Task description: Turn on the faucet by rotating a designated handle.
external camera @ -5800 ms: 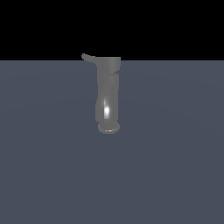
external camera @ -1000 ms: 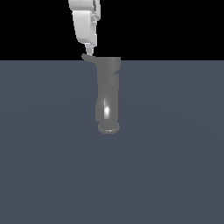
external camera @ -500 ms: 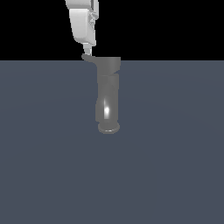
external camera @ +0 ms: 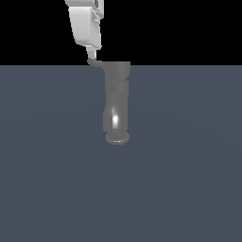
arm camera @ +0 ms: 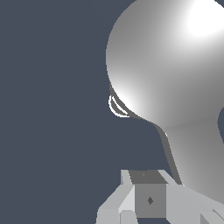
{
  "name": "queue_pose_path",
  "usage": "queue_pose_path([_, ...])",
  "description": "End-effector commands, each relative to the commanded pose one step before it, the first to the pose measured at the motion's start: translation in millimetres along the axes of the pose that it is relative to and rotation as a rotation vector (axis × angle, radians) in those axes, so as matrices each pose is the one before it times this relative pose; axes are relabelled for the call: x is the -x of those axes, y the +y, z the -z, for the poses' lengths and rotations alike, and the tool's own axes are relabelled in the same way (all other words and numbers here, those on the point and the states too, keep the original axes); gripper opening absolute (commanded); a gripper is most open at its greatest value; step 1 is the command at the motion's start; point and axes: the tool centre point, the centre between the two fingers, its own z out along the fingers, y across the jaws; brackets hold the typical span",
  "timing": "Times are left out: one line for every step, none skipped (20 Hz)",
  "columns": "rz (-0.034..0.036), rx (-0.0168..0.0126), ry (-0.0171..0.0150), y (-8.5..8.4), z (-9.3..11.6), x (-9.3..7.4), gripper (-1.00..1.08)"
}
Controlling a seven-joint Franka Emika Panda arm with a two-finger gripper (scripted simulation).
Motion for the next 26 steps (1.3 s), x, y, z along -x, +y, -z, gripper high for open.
queue_pose_path([0.00333, 0.00933, 0.00143, 11.38, 0.05, 3.71, -1.00])
queue_pose_path([0.00000, 0.00000, 0.00000, 2.68, -0.01, 0.77, -1.00])
queue_pose_path([0.00000, 0.00000, 0.00000, 2.69, 0.00, 0.77, -1.00])
queue_pose_path([0.00000, 0.00000, 0.00000, 2.70, 0.00, 0.78, -1.00])
queue_pose_path([0.00000, 0.00000, 0.00000, 2.71, 0.00, 0.78, -1.00])
queue_pose_path([0.00000, 0.00000, 0.00000, 2.72, 0.00, 0.79, -1.00])
queue_pose_path([0.00000, 0.00000, 0.00000, 0.00, 0.00, 0.00, -1.00])
queue_pose_path([0.00398, -0.00657, 0.00107, -4.90, -0.11, 2.00, -1.00])
queue_pose_path([0.00000, 0.00000, 0.00000, 2.74, 0.15, -1.25, -1.00])
queue_pose_path([-0.00035, 0.00058, -0.00012, 2.54, -0.18, -1.49, -1.00])
queue_pose_path([0.00000, 0.00000, 0.00000, 2.75, 0.15, -1.26, -1.00])
queue_pose_path([0.00000, 0.00000, 0.00000, 2.76, 0.15, -1.26, -1.00])
queue_pose_path([-0.00036, 0.00058, -0.00011, 2.57, -0.17, -1.50, -1.00])
queue_pose_path([0.00000, 0.00000, 0.00000, 2.78, 0.15, -1.27, -1.00])
queue_pose_path([-0.00036, 0.00058, -0.00011, 2.58, -0.17, -1.51, -1.00])
queue_pose_path([0.00000, 0.00000, 0.00000, 2.80, 0.15, -1.28, -1.00])
queue_pose_path([-0.00037, 0.00057, -0.00010, 2.60, -0.16, -1.52, -1.00])
queue_pose_path([0.00000, 0.00000, 0.00000, 2.81, 0.15, -1.29, -1.00])
queue_pose_path([-0.00038, 0.00057, -0.00009, 2.62, -0.16, -1.53, -1.00])
queue_pose_path([0.00000, 0.00000, 0.00000, 2.82, 0.15, -1.30, -1.00])
queue_pose_path([0.00000, 0.00000, 0.00000, 2.83, 0.15, -1.30, -1.00])
queue_pose_path([-0.00055, 0.00080, -0.00012, 2.56, -0.27, -1.64, -1.00])
queue_pose_path([0.00000, 0.00000, 0.00000, 2.85, 0.15, -1.31, -1.00])
queue_pose_path([0.00000, 0.00000, 0.00000, 2.85, 0.15, -1.32, -1.00])
queue_pose_path([-0.00049, 0.00068, -0.00009, 2.62, -0.20, -1.61, -1.00])
queue_pose_path([0.00000, 0.00000, 0.00000, 2.86, 0.16, -1.32, -1.00])
